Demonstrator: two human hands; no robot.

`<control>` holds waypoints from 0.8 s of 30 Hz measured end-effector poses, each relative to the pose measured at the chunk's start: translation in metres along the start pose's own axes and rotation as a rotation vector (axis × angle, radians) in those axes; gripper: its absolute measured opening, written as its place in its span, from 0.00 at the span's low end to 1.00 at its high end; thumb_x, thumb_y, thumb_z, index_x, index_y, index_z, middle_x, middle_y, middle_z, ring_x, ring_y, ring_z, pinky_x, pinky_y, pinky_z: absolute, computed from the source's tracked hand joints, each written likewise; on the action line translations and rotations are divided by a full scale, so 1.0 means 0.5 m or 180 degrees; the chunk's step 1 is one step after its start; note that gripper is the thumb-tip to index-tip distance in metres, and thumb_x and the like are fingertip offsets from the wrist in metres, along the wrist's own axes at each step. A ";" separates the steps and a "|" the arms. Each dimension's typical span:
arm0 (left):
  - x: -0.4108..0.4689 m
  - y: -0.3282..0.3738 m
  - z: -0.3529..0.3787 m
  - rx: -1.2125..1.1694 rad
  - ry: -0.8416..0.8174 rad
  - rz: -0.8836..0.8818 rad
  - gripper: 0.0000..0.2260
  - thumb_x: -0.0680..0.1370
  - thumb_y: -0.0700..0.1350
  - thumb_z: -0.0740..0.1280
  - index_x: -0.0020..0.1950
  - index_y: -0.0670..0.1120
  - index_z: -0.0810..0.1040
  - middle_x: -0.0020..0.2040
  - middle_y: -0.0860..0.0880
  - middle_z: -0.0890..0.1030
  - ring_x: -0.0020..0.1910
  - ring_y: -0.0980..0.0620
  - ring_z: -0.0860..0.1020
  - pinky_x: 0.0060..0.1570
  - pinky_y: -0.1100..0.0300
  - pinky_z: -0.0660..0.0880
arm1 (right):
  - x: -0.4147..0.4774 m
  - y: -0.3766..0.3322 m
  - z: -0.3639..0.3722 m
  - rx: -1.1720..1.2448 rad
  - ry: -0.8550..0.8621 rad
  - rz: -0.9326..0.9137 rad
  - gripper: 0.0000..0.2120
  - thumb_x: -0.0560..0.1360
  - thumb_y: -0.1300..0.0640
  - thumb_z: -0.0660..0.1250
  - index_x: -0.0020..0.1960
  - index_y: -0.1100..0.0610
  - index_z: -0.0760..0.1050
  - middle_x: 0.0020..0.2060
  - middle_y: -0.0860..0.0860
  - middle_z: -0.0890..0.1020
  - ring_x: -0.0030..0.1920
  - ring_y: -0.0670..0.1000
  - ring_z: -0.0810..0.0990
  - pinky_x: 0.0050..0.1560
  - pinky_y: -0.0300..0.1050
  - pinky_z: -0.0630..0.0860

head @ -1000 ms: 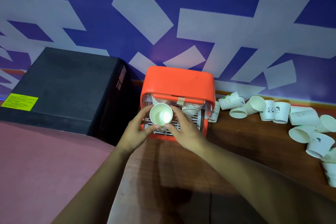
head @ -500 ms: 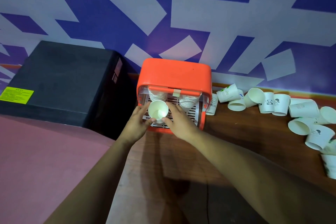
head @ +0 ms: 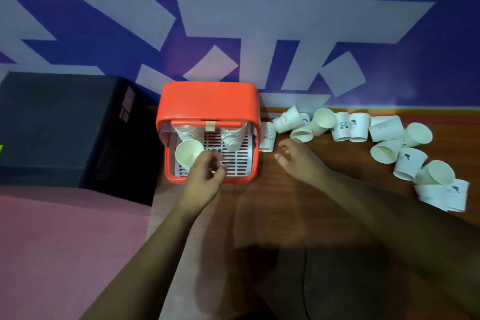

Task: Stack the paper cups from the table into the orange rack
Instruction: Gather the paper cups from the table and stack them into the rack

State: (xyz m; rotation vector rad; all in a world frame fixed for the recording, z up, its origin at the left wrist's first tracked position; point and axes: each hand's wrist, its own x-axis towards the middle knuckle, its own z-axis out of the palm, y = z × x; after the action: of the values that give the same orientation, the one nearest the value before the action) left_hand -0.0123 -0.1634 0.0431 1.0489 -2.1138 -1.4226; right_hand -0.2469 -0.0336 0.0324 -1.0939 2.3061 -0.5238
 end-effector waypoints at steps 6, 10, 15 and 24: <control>0.122 0.080 0.195 0.0463 -0.0934 0.0313 0.04 0.75 0.41 0.67 0.50 0.44 0.74 0.46 0.48 0.79 0.44 0.49 0.78 0.46 0.50 0.76 | 0.049 0.122 -0.083 -0.0307 0.0313 0.0539 0.24 0.77 0.50 0.65 0.68 0.61 0.70 0.65 0.60 0.72 0.64 0.59 0.73 0.65 0.52 0.70; 0.222 0.093 0.310 0.0972 -0.0855 0.0175 0.13 0.76 0.42 0.67 0.60 0.41 0.73 0.57 0.42 0.75 0.56 0.42 0.75 0.58 0.48 0.73 | 0.094 0.174 -0.092 -0.0404 0.0306 0.0628 0.22 0.76 0.50 0.66 0.65 0.60 0.70 0.61 0.59 0.72 0.60 0.60 0.75 0.60 0.54 0.73; 0.320 0.077 0.389 0.1276 -0.0468 -0.0045 0.23 0.73 0.47 0.67 0.64 0.36 0.71 0.62 0.37 0.72 0.61 0.36 0.72 0.62 0.47 0.69 | 0.154 0.198 -0.070 -0.0519 0.0178 0.0515 0.21 0.78 0.51 0.61 0.68 0.59 0.68 0.61 0.60 0.72 0.59 0.62 0.75 0.57 0.53 0.72; 0.370 0.018 0.437 0.1613 -0.0787 0.0201 0.33 0.73 0.50 0.75 0.74 0.47 0.65 0.67 0.44 0.73 0.64 0.42 0.73 0.61 0.49 0.72 | 0.185 0.227 -0.013 -0.0141 0.0363 0.0318 0.14 0.76 0.53 0.65 0.59 0.58 0.72 0.52 0.61 0.76 0.48 0.64 0.79 0.47 0.54 0.78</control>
State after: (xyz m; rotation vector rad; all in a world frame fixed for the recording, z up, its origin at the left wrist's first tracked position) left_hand -0.2811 -0.1663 -0.0555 1.0005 -2.7528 -1.0515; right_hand -0.3671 -0.0385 -0.0515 -0.9861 2.4677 -0.5102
